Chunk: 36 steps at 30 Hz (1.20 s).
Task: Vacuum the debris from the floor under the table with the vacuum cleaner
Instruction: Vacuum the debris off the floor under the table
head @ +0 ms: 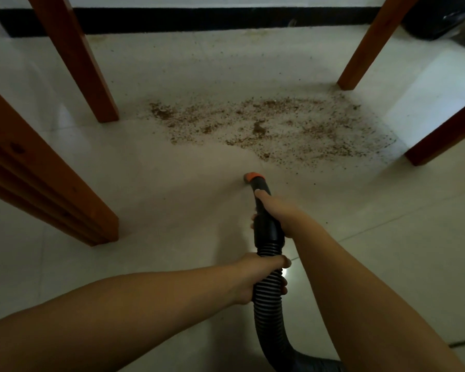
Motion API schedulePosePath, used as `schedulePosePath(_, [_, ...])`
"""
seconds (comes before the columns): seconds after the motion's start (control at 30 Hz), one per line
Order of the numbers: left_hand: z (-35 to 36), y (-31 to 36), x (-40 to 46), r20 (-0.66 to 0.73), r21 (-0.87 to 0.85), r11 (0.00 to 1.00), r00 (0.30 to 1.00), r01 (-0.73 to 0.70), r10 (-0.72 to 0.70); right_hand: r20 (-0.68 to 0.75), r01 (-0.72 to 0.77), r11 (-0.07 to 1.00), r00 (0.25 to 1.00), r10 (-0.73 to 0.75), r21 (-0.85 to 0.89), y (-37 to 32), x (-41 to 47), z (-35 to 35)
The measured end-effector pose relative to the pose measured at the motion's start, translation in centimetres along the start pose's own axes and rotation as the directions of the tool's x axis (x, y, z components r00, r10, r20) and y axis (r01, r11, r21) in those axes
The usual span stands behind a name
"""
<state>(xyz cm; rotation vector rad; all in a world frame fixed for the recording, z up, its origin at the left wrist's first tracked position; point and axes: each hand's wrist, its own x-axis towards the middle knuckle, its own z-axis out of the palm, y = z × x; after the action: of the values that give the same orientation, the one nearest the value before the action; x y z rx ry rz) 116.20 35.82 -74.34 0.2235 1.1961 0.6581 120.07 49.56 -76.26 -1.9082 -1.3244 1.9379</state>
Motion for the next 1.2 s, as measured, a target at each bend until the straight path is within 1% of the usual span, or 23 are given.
schedulePosePath(0.1, [1.4, 0.4, 0.1, 0.032, 0.11, 0.993, 0.999, 0.04, -0.043, -0.063, -0.012, 0.995, 0.998, 0.018, 0.097, 1.1, -0.6, -2.4])
schedulePosePath(0.17, [2.7, 0.7, 0.5, 0.045, 0.159, 0.986, 0.997, 0.059, -0.067, -0.141, 0.001, 0.994, 0.99, 0.015, 0.111, 1.7, -0.7, -4.2])
schedulePosePath(0.2, [3.4, 0.8, 0.7, 0.052, 0.169, 0.983, 0.995, 0.069, -0.079, -0.168, -0.001, 0.995, 0.986, 0.018, 0.098, 2.1, -0.6, -5.1])
schedulePosePath(0.3, [5.6, 0.4, 1.7, 0.069, 0.156, 0.984, 0.993, 0.087, -0.098, -0.192, 0.01, 0.995, 0.981, 0.009, 0.098, 2.9, -0.7, -7.3])
schedulePosePath(0.4, [7.1, 0.5, 3.1, 0.051, 0.138, 0.989, 0.997, 0.053, -0.061, -0.216, 0.008, 0.99, 0.976, 0.024, 0.142, 3.0, 0.1, -9.3])
schedulePosePath(0.5, [7.5, 1.5, 3.7, 0.019, 0.128, 0.991, 0.999, 0.042, -0.044, -0.195, 0.013, 0.987, 0.981, 0.019, 0.161, 2.2, 0.9, -9.9])
schedulePosePath(0.63, [8.1, 1.5, 3.0, -0.015, 0.114, 0.991, 0.997, 0.072, -0.071, -0.054, -0.036, 0.996, 0.998, 0.04, 0.082, 1.7, 0.4, -9.5])
schedulePosePath(0.77, [9.6, 2.3, 2.4, -0.047, 0.125, 0.989, 0.996, 0.085, -0.08, -0.003, -0.051, 0.996, 0.999, 0.051, 0.074, 1.2, 0.2, -10.5])
schedulePosePath(0.83, [9.9, 2.8, 2.6, -0.051, 0.141, 0.987, 0.996, 0.078, -0.071, -0.01, -0.051, 0.994, 0.999, 0.052, 0.097, 1.0, 0.3, -10.9])
schedulePosePath(0.97, [10.2, 2.9, 3.6, -0.022, 0.178, 0.982, 0.998, 0.067, -0.064, -0.092, -0.039, 0.986, 0.994, 0.055, 0.162, 1.8, 0.7, -12.1])
schedulePosePath(1.07, [10.7, 2.9, 4.3, -0.026, 0.208, 0.977, 0.999, 0.049, -0.045, -0.149, -0.031, 0.982, 0.987, 0.059, 0.186, 2.2, 1.0, -13.3])
schedulePosePath(1.2, [10.6, 4.2, 5.2, -0.038, 0.183, 0.983, 0.999, 0.022, -0.015, -0.18, -0.002, 0.976, 0.983, 0.043, 0.218, 0.8, 1.8, -13.8])
